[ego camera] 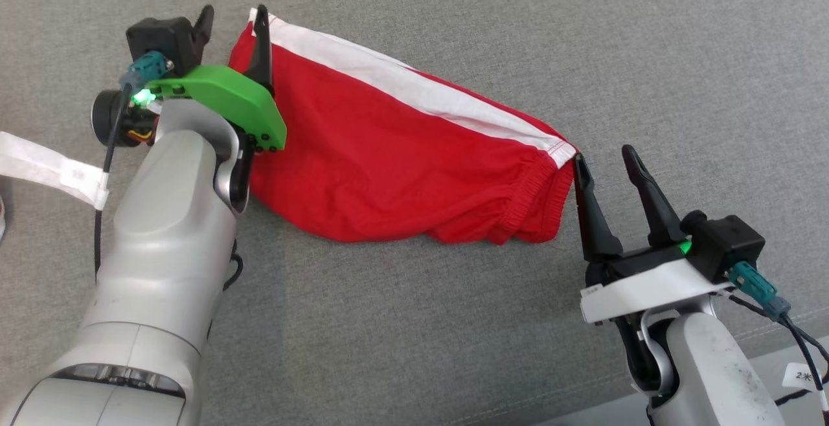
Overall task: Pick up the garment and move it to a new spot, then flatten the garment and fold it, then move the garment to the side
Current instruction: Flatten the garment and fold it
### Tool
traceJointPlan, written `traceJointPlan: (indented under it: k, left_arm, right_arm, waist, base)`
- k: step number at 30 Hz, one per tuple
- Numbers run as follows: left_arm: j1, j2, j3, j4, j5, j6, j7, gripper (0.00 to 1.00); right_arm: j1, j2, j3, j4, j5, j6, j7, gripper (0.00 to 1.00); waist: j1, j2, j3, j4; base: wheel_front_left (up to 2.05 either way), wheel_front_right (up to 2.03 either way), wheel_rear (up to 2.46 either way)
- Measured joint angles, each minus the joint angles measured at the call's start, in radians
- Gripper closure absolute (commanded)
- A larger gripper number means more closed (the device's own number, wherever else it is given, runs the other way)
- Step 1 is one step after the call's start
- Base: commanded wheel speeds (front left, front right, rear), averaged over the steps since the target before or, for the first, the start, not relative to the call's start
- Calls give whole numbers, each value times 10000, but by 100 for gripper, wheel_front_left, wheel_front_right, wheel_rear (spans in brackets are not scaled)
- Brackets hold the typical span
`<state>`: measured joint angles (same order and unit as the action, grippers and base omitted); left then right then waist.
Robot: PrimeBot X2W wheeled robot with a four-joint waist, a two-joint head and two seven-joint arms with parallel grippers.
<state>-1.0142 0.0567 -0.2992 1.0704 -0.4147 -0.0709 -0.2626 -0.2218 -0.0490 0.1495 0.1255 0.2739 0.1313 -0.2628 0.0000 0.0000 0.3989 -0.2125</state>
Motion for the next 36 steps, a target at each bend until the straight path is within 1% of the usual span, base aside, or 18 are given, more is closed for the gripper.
traceJointPlan:
  k: [3,9,11,13,21,26,27,28,29,34,36]
  left_arm:
    - [161,-27,-255,476,-58,-138,320,0]
    - [230,-58,-564,1340,-288,-347,1862,0]
    - [246,-56,-616,1570,-328,-351,2443,0]
    - [264,-56,-617,1664,-422,-366,2765,0]
    - [466,-33,-610,1814,-800,-483,3344,0]
    - [448,134,-698,1841,-846,-523,3753,0]
    - [442,148,-721,1839,-848,-523,3762,49]
    - [439,146,-740,1818,-851,-523,3751,93]
    - [438,148,-754,1793,-863,-523,3693,100]
    - [469,115,-732,1732,-980,-535,3350,100]
    - [537,115,-579,1674,-1229,-535,3116,100]
  right_arm:
    - [327,0,-339,-36,-431,0,2,0]
    - [772,-2,-895,-466,-828,0,111,0]
    - [848,-4,-1012,-736,-859,0,228,0]
    - [965,-2,-1087,-884,-892,0,318,0]
    - [1068,-4,-1060,-1267,-782,0,426,0]
    - [1083,-4,-1039,-1294,-729,0,412,0]
    - [1083,-4,-1047,-1294,-729,0,408,0]
    - [1084,-4,-1066,-1294,-727,0,395,0]
    - [1085,-4,-1089,-1287,-727,0,380,0]
    - [1151,-4,-1204,-1204,-729,0,316,0]
    - [1171,-2,-1273,-1177,-731,0,305,0]
  waist:
    - [0,0,-262,124]
    - [0,0,-759,417]
    - [0,0,-882,510]
    - [0,0,-962,571]
    - [0,0,-866,460]
    - [0,0,-794,296]
    - [0,0,-785,272]
    - [0,0,-786,263]
    - [0,0,-794,266]
    - [0,0,-982,372]
    - [0,0,-1091,447]
  base:
    - [0,0,0]
    - [0,0,0]
    - [0,0,0]
    - [0,0,0]
    - [0,0,0]
    - [0,0,0]
    - [0,0,0]
    - [0,0,0]
    - [0,0,0]
    - [0,0,0]
    - [0,0,0]
